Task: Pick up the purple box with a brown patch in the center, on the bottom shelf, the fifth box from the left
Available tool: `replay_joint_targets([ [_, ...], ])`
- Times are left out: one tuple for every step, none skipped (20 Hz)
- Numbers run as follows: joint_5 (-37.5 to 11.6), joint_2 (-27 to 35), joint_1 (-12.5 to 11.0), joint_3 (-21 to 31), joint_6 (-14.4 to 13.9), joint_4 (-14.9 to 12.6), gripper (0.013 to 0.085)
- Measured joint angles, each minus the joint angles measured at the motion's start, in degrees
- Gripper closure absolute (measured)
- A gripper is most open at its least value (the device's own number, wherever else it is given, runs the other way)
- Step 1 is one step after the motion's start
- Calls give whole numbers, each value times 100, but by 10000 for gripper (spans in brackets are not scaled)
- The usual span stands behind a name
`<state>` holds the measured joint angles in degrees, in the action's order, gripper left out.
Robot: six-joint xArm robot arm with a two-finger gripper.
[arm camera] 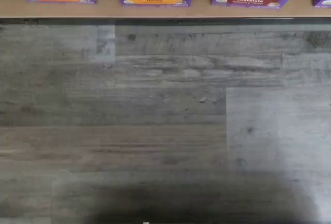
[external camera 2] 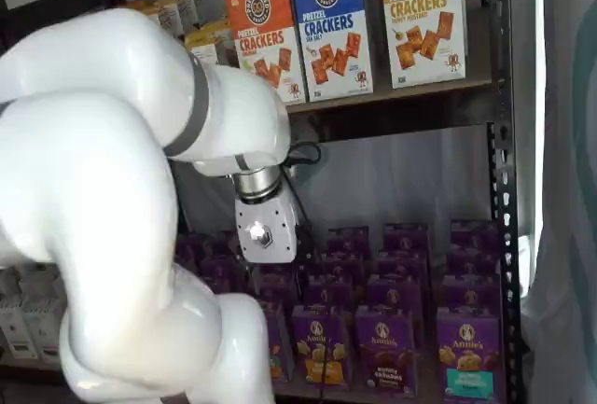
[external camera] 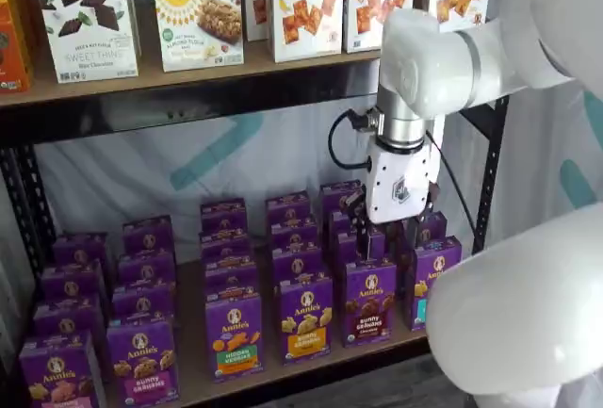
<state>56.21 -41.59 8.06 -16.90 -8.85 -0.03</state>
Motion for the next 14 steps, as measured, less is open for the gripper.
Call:
replay_joint_targets([
  [-154,146,-9,22,5,-10,130],
  [-316,310,-20,39,19,-5,130],
  [-480,476,-30,52,38,7,130],
  [-655,641,-44,66,73,37,130],
  [-843,811,-57,78,100,55,130],
  [-978,930,-68,85,121,68,130],
  [-1150,1086,-83,88,156,91,130],
  [-1276,1209,-95,86,182,107,130],
  [-1406,1325,-107,85,211,127,130],
  [-1614,1476,-123,94,279,187,130],
  [-1790,1590,-135,109,347,251,130],
  [-1987,1712,-141,126,399,300,130],
  [-2158,1833,-143,134,441,340,130],
  [-2292,1967,-144,124,451,346,130],
])
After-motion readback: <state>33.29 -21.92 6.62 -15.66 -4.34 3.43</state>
